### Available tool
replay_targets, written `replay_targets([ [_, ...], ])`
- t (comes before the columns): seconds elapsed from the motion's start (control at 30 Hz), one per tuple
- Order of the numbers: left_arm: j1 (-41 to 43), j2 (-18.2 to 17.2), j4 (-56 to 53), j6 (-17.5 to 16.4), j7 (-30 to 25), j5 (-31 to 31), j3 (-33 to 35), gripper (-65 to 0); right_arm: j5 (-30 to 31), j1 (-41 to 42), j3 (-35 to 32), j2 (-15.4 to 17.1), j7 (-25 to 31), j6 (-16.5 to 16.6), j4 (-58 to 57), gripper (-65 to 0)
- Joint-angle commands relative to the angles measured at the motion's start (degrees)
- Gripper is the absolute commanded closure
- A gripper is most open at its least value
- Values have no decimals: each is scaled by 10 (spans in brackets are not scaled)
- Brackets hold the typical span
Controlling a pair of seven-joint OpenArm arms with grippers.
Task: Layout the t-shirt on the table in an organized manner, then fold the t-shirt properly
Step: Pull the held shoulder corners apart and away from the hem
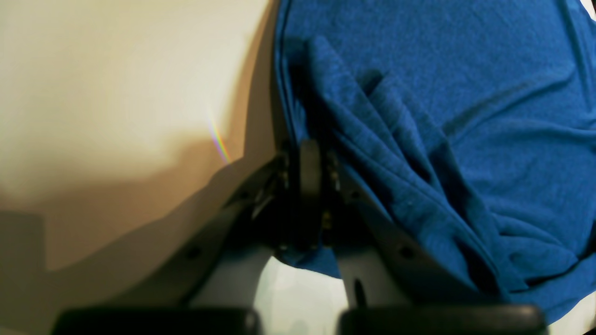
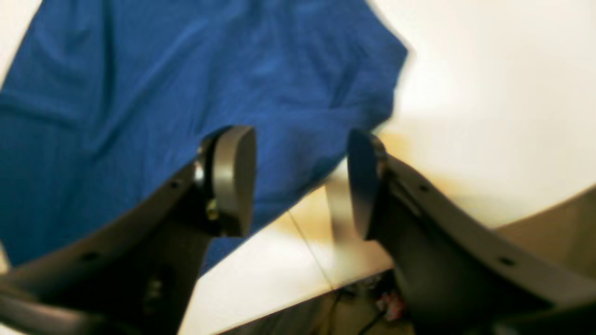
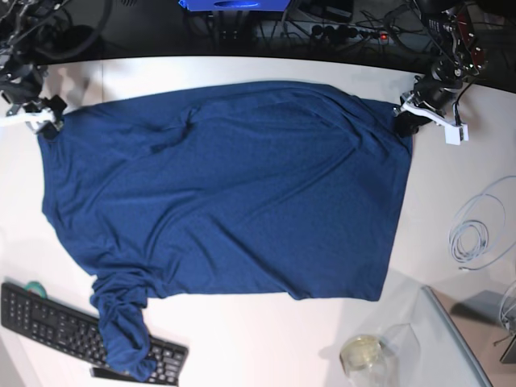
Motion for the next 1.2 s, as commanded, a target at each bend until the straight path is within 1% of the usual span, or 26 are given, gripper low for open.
replay_targets([
  [0.0,4,-5,3,12,24,21,-1,0,13,10,24,4,-6,4,-6,-311],
  [0.1,5,-5,19,12,25,21,-1,0,25,34,60,9,-35,7,-63,-312],
  [0.17,5,-4,30,12,25,22,-1,0,26,40,58,23,-38,7,-94,-311],
  [0.23,6,-4,40,12,25,22,-1,0,27,46,52,26,-36,14,-120,-311],
  [0.3,6,-4,41,12,26,22,-1,0,27,50,53,26,-39,47,-130,-311],
  [0.37,6,-4,41,12,26,23,-1,0,27,51,52,24,-39,72,-130,-312],
  [0.5,6,-4,41,12,26,24,-1,0,27,68,51,28,-40,73,-163,-314],
  [0.6,6,-4,41,12,26,24,-1,0,27,72,51,38,-42,74,-191,-314],
  [0.77,6,-4,42,12,26,24,-1,0,27,89,55,40,-79,73,-224,-299],
  [0.83,6,-4,42,12,26,24,-1,0,27,89,53,40,-82,73,-225,-281],
  [0.9,6,-4,42,12,27,24,-1,0,27,91,54,40,-81,73,-226,-282],
  [0.97,6,-4,42,12,38,24,-1,0,27,97,56,40,-84,73,-227,-314],
  [1.0,5,-4,42,12,43,24,-1,0,27,97,56,40,-84,73,-225,-350],
  [1.03,5,-4,42,12,44,24,-1,0,27,97,56,40,-84,73,-224,-404],
  [1.13,4,-4,42,12,45,24,-1,0,27,96,55,39,-85,73,-224,-602],
  [1.17,4,-4,42,12,45,24,-1,0,27,96,56,39,-84,73,-224,-650],
])
